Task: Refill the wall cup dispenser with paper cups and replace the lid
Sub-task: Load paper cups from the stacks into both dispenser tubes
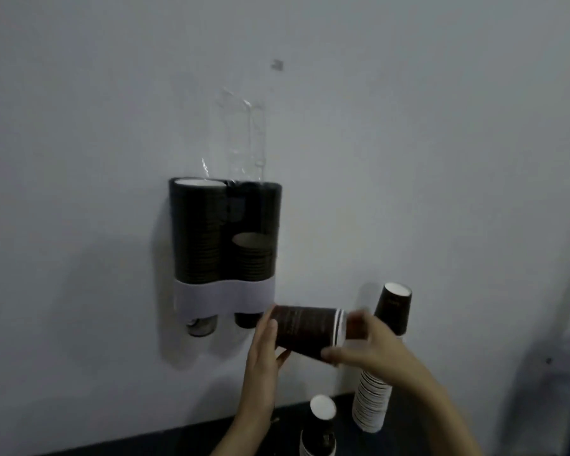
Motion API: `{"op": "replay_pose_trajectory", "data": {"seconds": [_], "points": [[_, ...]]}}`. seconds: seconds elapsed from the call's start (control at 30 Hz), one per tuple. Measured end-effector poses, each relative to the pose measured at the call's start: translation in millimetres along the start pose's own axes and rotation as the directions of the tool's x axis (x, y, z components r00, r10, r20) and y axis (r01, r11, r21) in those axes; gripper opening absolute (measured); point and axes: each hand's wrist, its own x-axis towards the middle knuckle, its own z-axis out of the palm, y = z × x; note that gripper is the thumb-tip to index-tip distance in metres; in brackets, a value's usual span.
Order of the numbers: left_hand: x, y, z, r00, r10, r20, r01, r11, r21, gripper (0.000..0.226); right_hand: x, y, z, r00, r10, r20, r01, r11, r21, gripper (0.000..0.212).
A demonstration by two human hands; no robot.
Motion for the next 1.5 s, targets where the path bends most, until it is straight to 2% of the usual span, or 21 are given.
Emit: {"op": "replay_pose_trajectory", "data": {"seconds": [0.07, 0.13, 0.2, 0.27, 0.37, 0.5, 0.63, 0.73, 0.87, 1.0, 1.1, 1.17, 1.27, 1.33, 1.4, 1.47, 1.5], "points": [[-4, 19, -8, 0.999, -0.045, -0.019, 0.045, 0.999, -0.012, 0.039, 4, -40, -19, 0.989, -0.085, -0.118, 0.113, 0.958, 0.264, 0.070], [-7, 32, -15, 0.994, -0.095, -0.046, 0.095, 0.995, 0.006, 0.046, 14, -85, -38, 0.933, -0.155, -0.326, 0.276, 0.888, 0.367, 0.075], [-11, 42, -19, 0.989, -0.131, -0.068, 0.132, 0.991, 0.011, 0.049, 32, -134, -52, 0.839, -0.263, -0.477, 0.427, 0.860, 0.278, 0.068], [-16, 47, -23, 0.984, -0.157, -0.088, 0.158, 0.987, 0.005, 0.052, 57, -179, -58, 0.753, -0.378, -0.538, 0.508, 0.854, 0.111, 0.069], [-25, 47, -28, 0.979, -0.168, -0.115, 0.168, 0.986, -0.015, 0.051, 98, -227, -47, 0.729, -0.464, -0.504, 0.493, 0.866, -0.083, 0.071], [-31, 50, -37, 0.978, -0.161, -0.130, 0.156, 0.986, -0.052, 0.050, 140, -235, -17, 0.829, -0.449, -0.334, 0.343, 0.879, -0.331, 0.067], [-27, 56, -44, 0.972, -0.135, -0.193, 0.122, 0.989, -0.081, 0.049, 160, -215, 4, 0.936, -0.328, -0.128, 0.210, 0.813, -0.544, 0.064], [-21, 54, -48, 0.967, -0.126, -0.221, 0.112, 0.991, -0.075, 0.047, 163, -202, 9, 0.958, -0.282, -0.058, 0.187, 0.760, -0.623, 0.057], [-19, 44, -48, 0.968, -0.131, -0.212, 0.118, 0.990, -0.075, 0.046, 158, -196, 7, 0.940, -0.340, -0.032, 0.239, 0.721, -0.650, 0.047], [-19, 36, -42, 0.975, -0.127, -0.181, 0.121, 0.992, -0.043, 0.044, 148, -191, 5, 0.916, -0.398, -0.043, 0.313, 0.779, -0.543, 0.043], [-18, 28, -37, 0.978, -0.134, -0.157, 0.131, 0.991, -0.029, 0.043, 141, -180, 3, 0.849, -0.510, -0.142, 0.434, 0.824, -0.365, 0.037], [-15, 22, -36, 0.984, -0.118, -0.132, 0.120, 0.993, 0.004, 0.044, 130, -169, 3, 0.792, -0.533, -0.300, 0.490, 0.846, -0.209, 0.030], [-15, 2, -34, 0.984, -0.143, -0.107, 0.153, 0.984, 0.088, 0.047, 106, -117, 8, 0.738, -0.436, -0.515, 0.487, 0.872, -0.041, 0.024], [-16, -14, -36, 0.987, -0.135, -0.084, 0.148, 0.973, 0.178, 0.051, 88, -65, 21, 0.766, -0.311, -0.563, 0.416, 0.907, 0.065, 0.018], [-15, -36, -36, 0.983, -0.170, -0.068, 0.182, 0.952, 0.248, 0.052, 70, 6, 40, 0.874, -0.113, -0.473, 0.213, 0.964, 0.162, 0.014], [-10, -58, -37, 0.974, -0.219, -0.050, 0.223, 0.922, 0.317, 0.054, 47, 72, 62, 0.969, 0.128, -0.210, -0.084, 0.975, 0.205, 0.046], [-8, -71, -37, 0.966, -0.257, -0.043, 0.255, 0.898, 0.359, 0.056, 34, 100, 74, 0.974, 0.210, -0.089, -0.195, 0.968, 0.158, 0.068]]}}
